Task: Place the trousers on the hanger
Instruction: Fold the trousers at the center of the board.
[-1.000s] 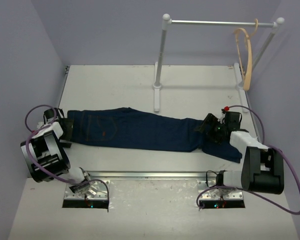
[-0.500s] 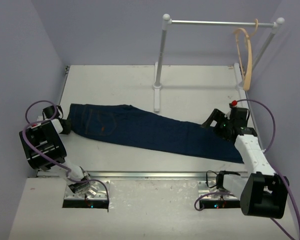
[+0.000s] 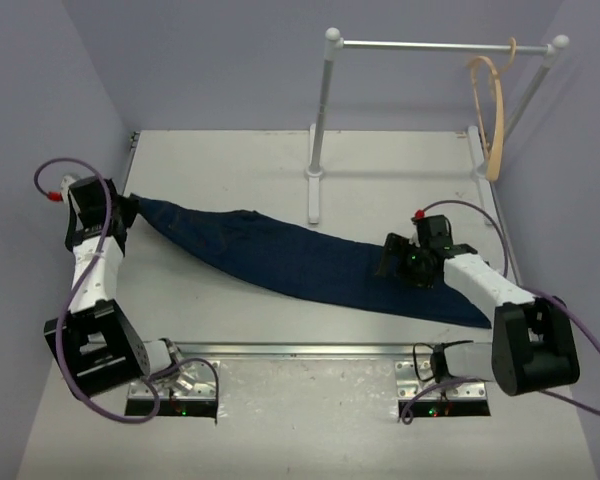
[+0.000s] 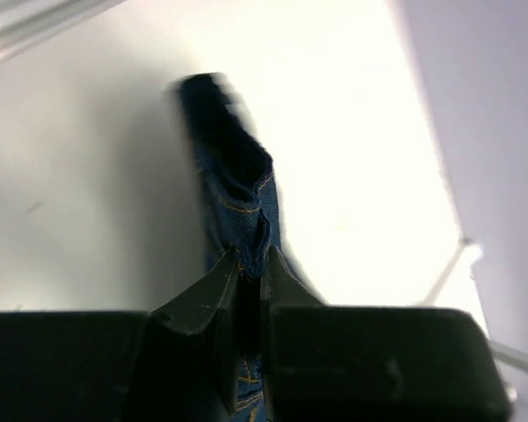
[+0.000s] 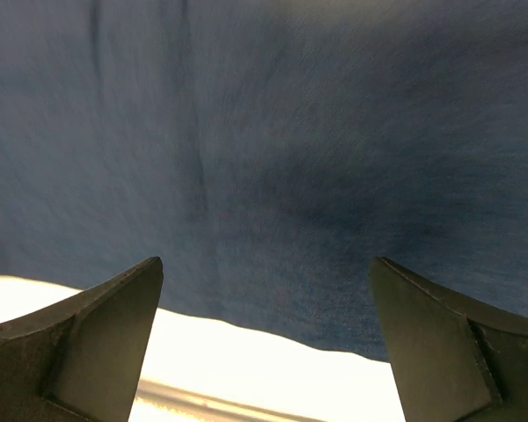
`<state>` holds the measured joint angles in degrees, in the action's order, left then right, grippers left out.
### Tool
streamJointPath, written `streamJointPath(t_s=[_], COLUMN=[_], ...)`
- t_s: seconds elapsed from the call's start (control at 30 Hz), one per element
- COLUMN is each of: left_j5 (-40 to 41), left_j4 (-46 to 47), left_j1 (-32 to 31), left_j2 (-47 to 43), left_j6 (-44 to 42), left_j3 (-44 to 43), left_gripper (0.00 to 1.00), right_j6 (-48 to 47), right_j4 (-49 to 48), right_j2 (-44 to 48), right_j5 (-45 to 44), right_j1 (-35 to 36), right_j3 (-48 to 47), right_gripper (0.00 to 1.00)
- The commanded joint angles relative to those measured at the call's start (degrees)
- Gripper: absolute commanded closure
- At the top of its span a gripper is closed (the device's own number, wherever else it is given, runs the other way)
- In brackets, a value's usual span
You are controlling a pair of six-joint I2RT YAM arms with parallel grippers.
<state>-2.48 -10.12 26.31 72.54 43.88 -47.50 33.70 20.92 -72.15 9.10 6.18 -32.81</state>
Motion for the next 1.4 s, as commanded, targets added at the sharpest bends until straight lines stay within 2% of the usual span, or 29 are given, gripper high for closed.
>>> streamJointPath(t_s=[0.0,0.13,0.23,0.37,0.47,0.67,0.8,0.9,0.97,1.07,1.2,1.37], left_j5=[3.57,-0.77,-7.76,-16.51,-22.83,-27.99,-29.82,-31.21,-31.30,-29.18,-26.31,-28.80], left_j4=[-0.26,-0.07,0.41,2.83,9.26,16.41,16.62,16.62,16.88,16.33,13.39,17.62], left_j1=[-4.07,-4.10,-4.07,-4.53,-5.96,-7.04,-7.21,-7.47,-7.79,-10.23,-14.01,-14.27], left_j2=[-9.97,-12.95,-12.96,-14.54,-16.70,-22.26,-24.04,-25.94,-27.24,-28.31,-27.72,-28.80], left_j6=[-9.18,-15.83,-20.17,-22.58,-21.30,-18.89,-17.97,-17.51,-17.62,-20.18,-23.10,-15.11], left_j3=[-9.07,-12.42,-14.68,-13.68,-10.47,-7.95,-8.93,-8.58,-7.97,-7.87,-10.64,-8.74], left_gripper=[1.00,1.00,1.00,1.00,1.00,1.00,1.00,1.00,1.00,1.00,1.00,1.00], right_j6=[4.92,10.14,11.41,11.94,14.35,21.00,21.69,21.58,21.67,20.03,19.19,18.58], right_j4=[-2.89,-2.46,1.01,4.61,6.19,2.82,6.50,7.23,4.11,1.70,-2.41,-2.64], right_j2=[-7.13,-15.78,-21.74,-30.70,-36.35,-49.40,-57.73,-65.37,-66.25,-62.57,-47.38,-28.55], right_j5=[-8.85,-13.75,-17.89,-18.99,-17.01,-13.45,-12.57,-8.12,-5.15,-6.25,-7.79,-14.90], right_j1=[11.38,20.65,27.66,35.58,38.57,45.03,47.81,49.25,49.28,48.80,46.20,42.21], right_j3=[-5.00,-12.06,-21.48,-35.02,-41.80,-49.76,-62.74,-73.76,-74.27,-71.52,-56.00,-37.32], right_gripper=[0.01,0.01,0.01,0.01,0.01,0.01,0.01,0.01,0.01,0.01,0.01,0.01])
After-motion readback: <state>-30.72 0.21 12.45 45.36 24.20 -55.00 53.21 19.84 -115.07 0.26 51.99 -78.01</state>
